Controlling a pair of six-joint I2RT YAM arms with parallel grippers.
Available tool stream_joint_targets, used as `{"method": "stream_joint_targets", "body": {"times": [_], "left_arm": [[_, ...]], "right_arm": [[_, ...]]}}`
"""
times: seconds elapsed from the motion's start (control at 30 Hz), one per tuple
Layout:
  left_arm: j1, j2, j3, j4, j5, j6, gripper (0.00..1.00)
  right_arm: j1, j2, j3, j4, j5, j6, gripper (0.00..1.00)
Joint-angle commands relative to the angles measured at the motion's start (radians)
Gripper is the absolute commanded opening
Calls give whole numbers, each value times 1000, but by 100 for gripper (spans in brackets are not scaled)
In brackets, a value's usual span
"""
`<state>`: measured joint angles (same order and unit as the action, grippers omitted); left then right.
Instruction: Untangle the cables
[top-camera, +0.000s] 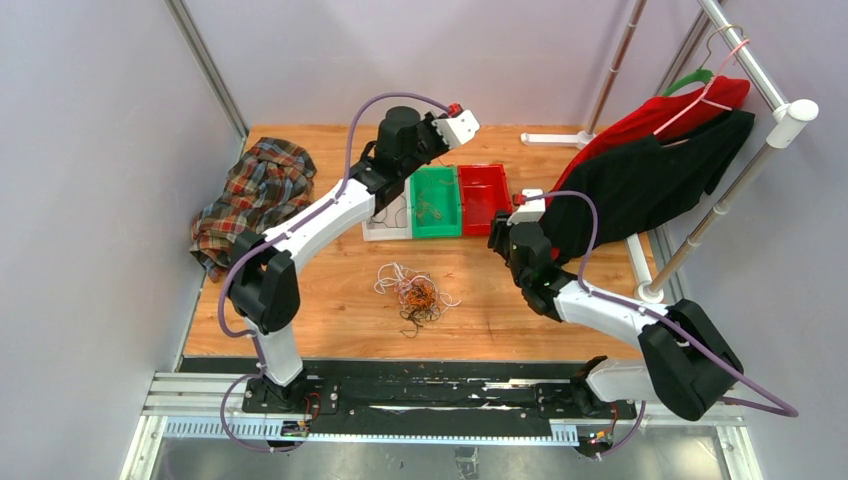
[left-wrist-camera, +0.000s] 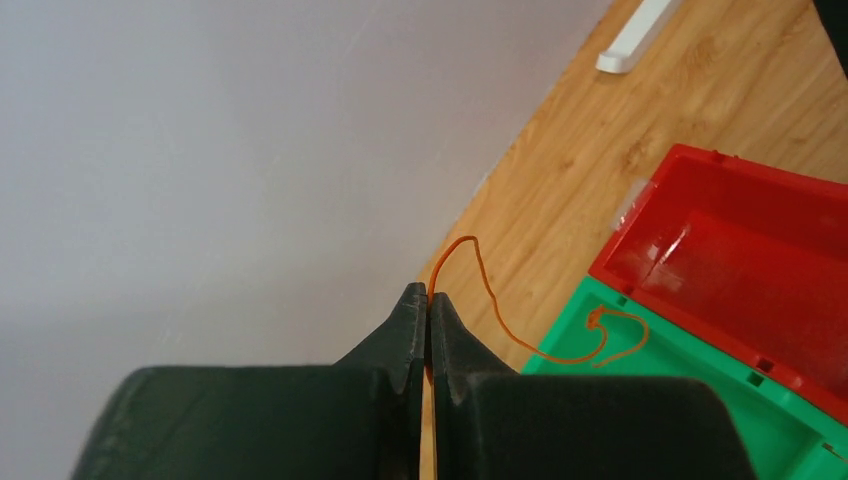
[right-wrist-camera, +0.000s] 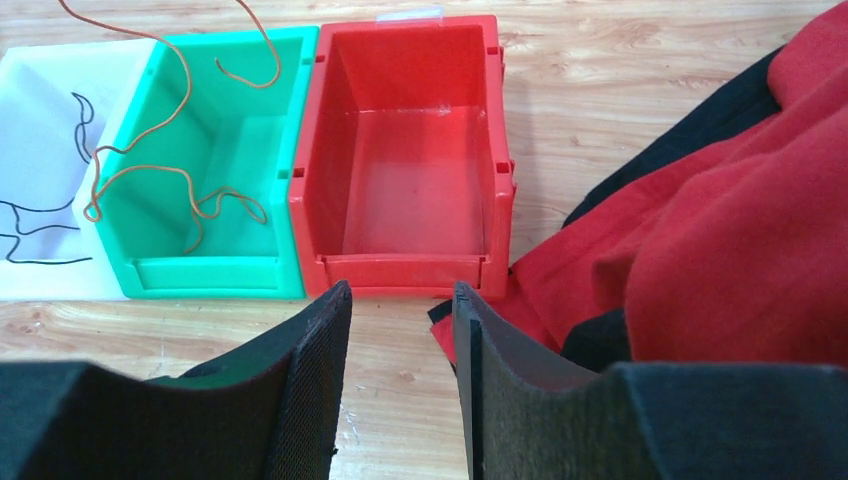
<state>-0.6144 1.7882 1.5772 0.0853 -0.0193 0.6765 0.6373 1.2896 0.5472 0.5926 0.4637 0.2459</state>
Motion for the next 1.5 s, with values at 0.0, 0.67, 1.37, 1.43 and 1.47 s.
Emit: {"method": "stream_joint_targets", "body": {"times": [0.0,0.67,1.37,1.43,1.47], "left_arm": [[4,23,20,-14,-28,-46,0],[4,226,176,-323,-23,-135,1],[56,5,265,-934,316,-165,92],[56,-77,142,-983,391,-102,92],[56,-117,64,-985,412,-80,93]], "right_arm": [[-18,-13,-21,2,49,12,43],[-18,-66,-32,-11,30,15,45],[-6,-161,0,-183,-100,36,45],[11,-157,-2,-189,-122,43,46],[23,-154,-5,-188,-130,45,46]]}}
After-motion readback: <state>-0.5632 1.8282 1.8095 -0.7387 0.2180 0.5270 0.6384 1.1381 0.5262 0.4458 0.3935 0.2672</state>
